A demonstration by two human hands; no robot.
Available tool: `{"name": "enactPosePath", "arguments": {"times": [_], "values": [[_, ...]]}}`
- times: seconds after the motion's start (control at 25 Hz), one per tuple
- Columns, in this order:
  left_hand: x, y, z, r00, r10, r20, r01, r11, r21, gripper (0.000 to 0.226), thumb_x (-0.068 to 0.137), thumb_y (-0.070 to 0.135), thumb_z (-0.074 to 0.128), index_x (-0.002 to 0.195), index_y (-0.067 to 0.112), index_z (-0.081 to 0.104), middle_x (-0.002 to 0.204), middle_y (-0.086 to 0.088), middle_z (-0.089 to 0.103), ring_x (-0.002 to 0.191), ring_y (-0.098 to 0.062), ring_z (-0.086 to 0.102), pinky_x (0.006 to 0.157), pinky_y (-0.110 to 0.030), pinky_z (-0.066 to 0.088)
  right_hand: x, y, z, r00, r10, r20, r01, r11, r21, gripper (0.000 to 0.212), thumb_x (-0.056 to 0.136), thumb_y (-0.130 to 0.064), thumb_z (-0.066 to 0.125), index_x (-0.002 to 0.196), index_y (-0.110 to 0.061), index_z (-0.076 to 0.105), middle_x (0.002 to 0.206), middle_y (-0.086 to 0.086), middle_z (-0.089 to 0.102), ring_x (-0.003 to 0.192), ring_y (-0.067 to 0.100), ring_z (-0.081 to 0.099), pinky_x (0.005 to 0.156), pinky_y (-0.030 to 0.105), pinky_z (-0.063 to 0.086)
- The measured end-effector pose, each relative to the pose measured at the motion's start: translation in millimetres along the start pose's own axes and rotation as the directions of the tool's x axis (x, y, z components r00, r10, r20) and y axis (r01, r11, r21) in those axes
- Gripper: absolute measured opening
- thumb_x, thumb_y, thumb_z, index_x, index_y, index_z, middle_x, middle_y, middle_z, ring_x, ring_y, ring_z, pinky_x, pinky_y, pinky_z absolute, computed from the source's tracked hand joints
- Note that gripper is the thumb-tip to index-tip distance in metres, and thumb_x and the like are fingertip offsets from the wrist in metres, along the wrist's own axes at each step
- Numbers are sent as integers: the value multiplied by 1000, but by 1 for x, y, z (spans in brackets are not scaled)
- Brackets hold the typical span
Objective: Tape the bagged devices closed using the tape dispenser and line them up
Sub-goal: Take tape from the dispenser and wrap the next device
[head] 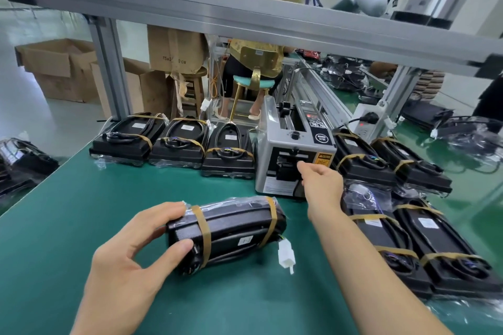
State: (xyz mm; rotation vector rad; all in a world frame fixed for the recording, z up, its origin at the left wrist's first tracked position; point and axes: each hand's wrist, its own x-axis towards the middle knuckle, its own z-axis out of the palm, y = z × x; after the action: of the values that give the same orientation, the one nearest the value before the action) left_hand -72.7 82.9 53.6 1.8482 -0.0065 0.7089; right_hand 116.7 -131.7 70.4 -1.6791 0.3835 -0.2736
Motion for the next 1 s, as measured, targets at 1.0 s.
{"name": "enactPosePath", "arguments": {"times": [1.0], "values": [[-8, 12, 0, 995, -95, -2, 94, 988, -122, 54, 66, 14, 76, 109, 42, 58, 110, 15, 69, 109, -5, 62, 91, -16, 47, -168, -28, 19, 742, -425, 519, 610, 749, -259, 12, 78, -33, 72, 71, -36, 63, 105, -26, 51, 116, -7, 39, 110, 41, 7]]}}
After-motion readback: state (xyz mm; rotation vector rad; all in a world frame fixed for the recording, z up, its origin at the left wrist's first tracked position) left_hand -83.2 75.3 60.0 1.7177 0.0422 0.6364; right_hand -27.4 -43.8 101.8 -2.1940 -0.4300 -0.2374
